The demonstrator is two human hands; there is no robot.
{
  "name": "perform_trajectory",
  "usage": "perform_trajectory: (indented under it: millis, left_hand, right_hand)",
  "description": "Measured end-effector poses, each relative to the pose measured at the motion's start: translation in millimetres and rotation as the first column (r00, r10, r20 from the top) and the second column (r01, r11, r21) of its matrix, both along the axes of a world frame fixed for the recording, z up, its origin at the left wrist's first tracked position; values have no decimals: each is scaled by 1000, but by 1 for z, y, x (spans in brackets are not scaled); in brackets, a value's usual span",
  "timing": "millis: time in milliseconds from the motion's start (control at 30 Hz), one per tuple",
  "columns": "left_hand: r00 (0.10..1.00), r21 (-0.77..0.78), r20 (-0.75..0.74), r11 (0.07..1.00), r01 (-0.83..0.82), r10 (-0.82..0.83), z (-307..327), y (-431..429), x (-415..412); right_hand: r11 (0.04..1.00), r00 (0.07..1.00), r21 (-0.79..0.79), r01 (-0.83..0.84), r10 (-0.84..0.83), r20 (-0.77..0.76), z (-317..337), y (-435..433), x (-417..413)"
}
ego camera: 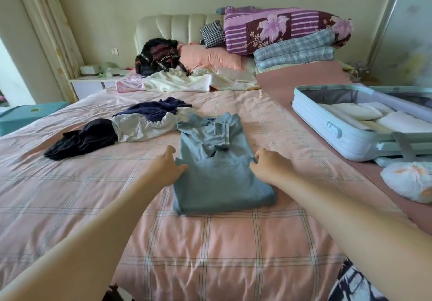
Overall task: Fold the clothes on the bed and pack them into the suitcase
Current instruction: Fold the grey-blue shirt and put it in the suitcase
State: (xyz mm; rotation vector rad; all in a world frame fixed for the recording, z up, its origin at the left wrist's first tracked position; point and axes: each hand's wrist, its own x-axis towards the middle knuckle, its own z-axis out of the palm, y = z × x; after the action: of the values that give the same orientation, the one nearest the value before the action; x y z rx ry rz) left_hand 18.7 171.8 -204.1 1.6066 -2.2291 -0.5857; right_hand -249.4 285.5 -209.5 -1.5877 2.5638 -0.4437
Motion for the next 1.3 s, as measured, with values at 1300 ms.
perform_trajectory:
  millis: [1300]
  left_hand:
    - [990,171,-122,980,98,-77,14,57,61]
  right_hand:
    - [777,787,250,-578,611,-79,-7,38,52]
